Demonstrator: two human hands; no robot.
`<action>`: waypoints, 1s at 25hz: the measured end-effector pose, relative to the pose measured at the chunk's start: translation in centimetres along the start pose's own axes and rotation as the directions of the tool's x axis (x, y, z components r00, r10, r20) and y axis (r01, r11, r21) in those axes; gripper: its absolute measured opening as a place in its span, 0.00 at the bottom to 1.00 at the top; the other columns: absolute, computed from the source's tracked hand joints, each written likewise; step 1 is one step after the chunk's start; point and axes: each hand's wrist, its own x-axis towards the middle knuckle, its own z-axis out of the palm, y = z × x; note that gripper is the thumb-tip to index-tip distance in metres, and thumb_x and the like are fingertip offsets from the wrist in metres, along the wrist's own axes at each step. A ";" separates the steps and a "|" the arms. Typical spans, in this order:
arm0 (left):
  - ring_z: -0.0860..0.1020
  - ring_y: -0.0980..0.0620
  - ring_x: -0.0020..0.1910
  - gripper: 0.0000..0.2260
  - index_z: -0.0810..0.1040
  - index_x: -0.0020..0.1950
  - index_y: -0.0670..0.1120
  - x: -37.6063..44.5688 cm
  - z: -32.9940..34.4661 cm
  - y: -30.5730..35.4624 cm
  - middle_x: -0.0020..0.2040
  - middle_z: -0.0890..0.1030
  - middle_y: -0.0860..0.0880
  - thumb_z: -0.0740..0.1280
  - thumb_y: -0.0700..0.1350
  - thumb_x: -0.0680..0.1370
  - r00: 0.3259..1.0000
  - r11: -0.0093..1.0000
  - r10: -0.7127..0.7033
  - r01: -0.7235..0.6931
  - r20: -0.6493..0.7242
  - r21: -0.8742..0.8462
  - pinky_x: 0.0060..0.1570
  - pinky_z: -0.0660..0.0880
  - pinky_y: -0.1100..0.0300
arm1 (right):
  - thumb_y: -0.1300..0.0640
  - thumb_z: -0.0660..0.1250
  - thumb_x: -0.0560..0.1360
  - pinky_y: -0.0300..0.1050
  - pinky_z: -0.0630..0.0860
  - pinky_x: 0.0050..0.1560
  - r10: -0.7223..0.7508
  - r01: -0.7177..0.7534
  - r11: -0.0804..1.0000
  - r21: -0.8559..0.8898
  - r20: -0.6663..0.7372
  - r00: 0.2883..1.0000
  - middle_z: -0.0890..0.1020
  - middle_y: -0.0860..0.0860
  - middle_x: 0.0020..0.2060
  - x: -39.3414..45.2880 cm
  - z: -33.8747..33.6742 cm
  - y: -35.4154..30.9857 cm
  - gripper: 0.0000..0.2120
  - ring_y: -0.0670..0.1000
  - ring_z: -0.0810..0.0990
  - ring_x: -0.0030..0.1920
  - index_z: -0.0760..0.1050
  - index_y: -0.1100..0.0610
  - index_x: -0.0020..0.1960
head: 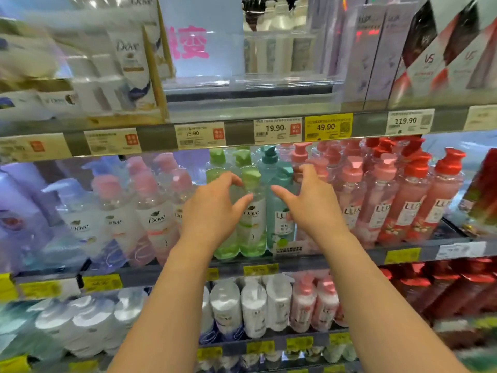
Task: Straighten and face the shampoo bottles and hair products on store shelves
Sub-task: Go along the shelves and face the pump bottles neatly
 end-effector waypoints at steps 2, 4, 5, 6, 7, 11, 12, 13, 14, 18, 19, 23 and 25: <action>0.77 0.49 0.40 0.14 0.72 0.50 0.56 0.2 0.3 0.4 0.48 0.83 0.53 0.69 0.63 0.73 0.999 0.999 0.016 -0.018 0.044 0.047 0.33 0.65 0.59 | 0.38 0.72 0.73 0.57 0.80 0.48 0.030 -0.030 0.999 -0.036 -0.018 0.999 0.83 0.58 0.55 0.1 0.2 -0.6 0.30 0.62 0.84 0.49 0.69 0.57 0.62; 0.71 0.51 0.36 0.15 0.69 0.47 0.56 0.3 0.4 0.5 0.45 0.82 0.53 0.69 0.63 0.73 0.999 0.998 0.011 -0.014 0.051 0.069 0.27 0.59 0.61 | 0.38 0.73 0.72 0.56 0.81 0.46 0.046 -0.047 0.998 -0.041 -0.027 0.999 0.83 0.56 0.52 0.0 0.1 -1.0 0.27 0.59 0.85 0.44 0.69 0.55 0.59; 0.70 0.52 0.36 0.15 0.68 0.46 0.56 0.4 0.4 0.4 0.45 0.82 0.53 0.69 0.62 0.73 0.998 0.998 0.009 -0.013 0.054 0.064 0.26 0.58 0.61 | 0.38 0.74 0.72 0.56 0.82 0.45 0.056 -0.056 0.998 -0.024 -0.013 0.998 0.83 0.55 0.52 0.1 0.0 -1.0 0.25 0.57 0.85 0.42 0.69 0.53 0.57; 0.72 0.52 0.36 0.14 0.69 0.46 0.56 0.4 0.4 0.2 0.46 0.82 0.53 0.70 0.62 0.74 0.998 0.999 0.017 -0.020 0.062 0.045 0.27 0.60 0.61 | 0.38 0.73 0.72 0.56 0.83 0.45 0.064 -0.064 0.998 -0.010 0.010 0.998 0.83 0.54 0.52 0.1 -0.2 -1.0 0.24 0.56 0.86 0.41 0.68 0.52 0.57; 0.74 0.51 0.36 0.13 0.70 0.48 0.55 0.3 0.2 -0.1 0.47 0.83 0.53 0.70 0.60 0.74 0.997 0.999 0.032 -0.032 0.063 0.007 0.29 0.63 0.60 | 0.37 0.73 0.72 0.57 0.83 0.46 0.071 -0.071 0.997 -0.009 0.033 0.997 0.83 0.53 0.54 0.1 -0.3 -0.9 0.25 0.56 0.86 0.42 0.69 0.51 0.58; 0.81 0.49 0.39 0.08 0.78 0.45 0.51 -0.7 -1.3 -2.3 0.41 0.83 0.54 0.73 0.53 0.74 0.979 0.993 0.022 -0.046 -0.202 -0.112 0.36 0.69 0.59 | 0.37 0.71 0.73 0.54 0.81 0.53 0.050 -0.042 0.996 0.077 -0.104 0.993 0.84 0.49 0.57 -1.4 0.0 -0.1 0.28 0.52 0.85 0.48 0.74 0.52 0.66; 0.81 0.49 0.39 0.08 0.78 0.44 0.51 -0.9 -1.7 -2.9 0.40 0.83 0.54 0.74 0.53 0.73 0.965 0.995 -0.002 -0.023 -0.263 -0.092 0.36 0.68 0.60 | 0.39 0.72 0.74 0.51 0.80 0.53 0.026 0.001 0.992 0.126 -0.214 0.977 0.85 0.47 0.53 -2.1 0.2 0.0 0.24 0.49 0.83 0.47 0.77 0.53 0.64; 0.81 0.48 0.39 0.10 0.78 0.45 0.51 -0.9 -2.0 -3.3 0.41 0.83 0.53 0.74 0.54 0.72 0.958 0.998 -0.019 -0.001 -0.285 -0.069 0.37 0.67 0.60 | 0.42 0.72 0.75 0.49 0.80 0.51 0.001 0.049 0.987 0.155 -0.307 0.952 0.84 0.46 0.49 -2.7 0.4 0.1 0.19 0.47 0.81 0.47 0.79 0.53 0.60; 0.81 0.47 0.41 0.12 0.78 0.47 0.50 -1.0 -2.1 -3.6 0.43 0.83 0.52 0.74 0.56 0.72 0.962 0.999 -0.031 0.020 -0.270 -0.045 0.38 0.68 0.59 | 0.45 0.72 0.76 0.48 0.79 0.50 -0.026 0.092 0.982 0.167 -0.361 0.932 0.84 0.46 0.48 -3.1 0.6 -0.1 0.15 0.46 0.80 0.46 0.81 0.53 0.56; 0.81 0.45 0.47 0.28 0.70 0.56 0.50 -0.2 -1.4 -2.7 0.52 0.82 0.51 0.72 0.66 0.68 0.984 0.989 -0.138 0.143 -0.113 0.035 0.37 0.74 0.55 | 0.52 0.72 0.77 0.46 0.77 0.45 -0.142 0.212 0.959 0.189 -0.326 0.935 0.85 0.47 0.46 -3.2 1.0 -2.1 0.07 0.49 0.82 0.41 0.82 0.54 0.52; 0.81 0.44 0.47 0.30 0.67 0.57 0.50 0.0 -1.2 -2.4 0.53 0.81 0.50 0.72 0.67 0.67 0.983 0.985 -0.160 0.165 -0.088 0.052 0.38 0.76 0.52 | 0.52 0.72 0.77 0.45 0.77 0.45 -0.154 0.223 0.953 0.204 -0.306 0.939 0.84 0.47 0.46 -3.0 0.9 -2.5 0.07 0.50 0.83 0.40 0.82 0.54 0.52; 0.81 0.42 0.50 0.30 0.61 0.59 0.51 0.8 -1.1 -2.6 0.56 0.81 0.48 0.75 0.61 0.69 0.986 0.984 -0.167 0.168 -0.014 0.065 0.43 0.78 0.46 | 0.53 0.71 0.78 0.46 0.78 0.44 -0.193 0.242 0.938 0.249 -0.204 0.960 0.84 0.47 0.46 -2.0 0.5 -2.7 0.06 0.51 0.83 0.39 0.81 0.54 0.52; 0.81 0.41 0.50 0.30 0.59 0.64 0.52 1.0 -1.6 -3.0 0.63 0.79 0.49 0.74 0.56 0.72 0.983 0.987 -0.160 0.160 0.089 -0.002 0.47 0.78 0.46 | 0.54 0.71 0.77 0.46 0.78 0.44 -0.217 0.255 0.932 0.258 -0.165 0.962 0.85 0.47 0.46 -1.7 0.5 -2.4 0.05 0.50 0.83 0.38 0.81 0.54 0.52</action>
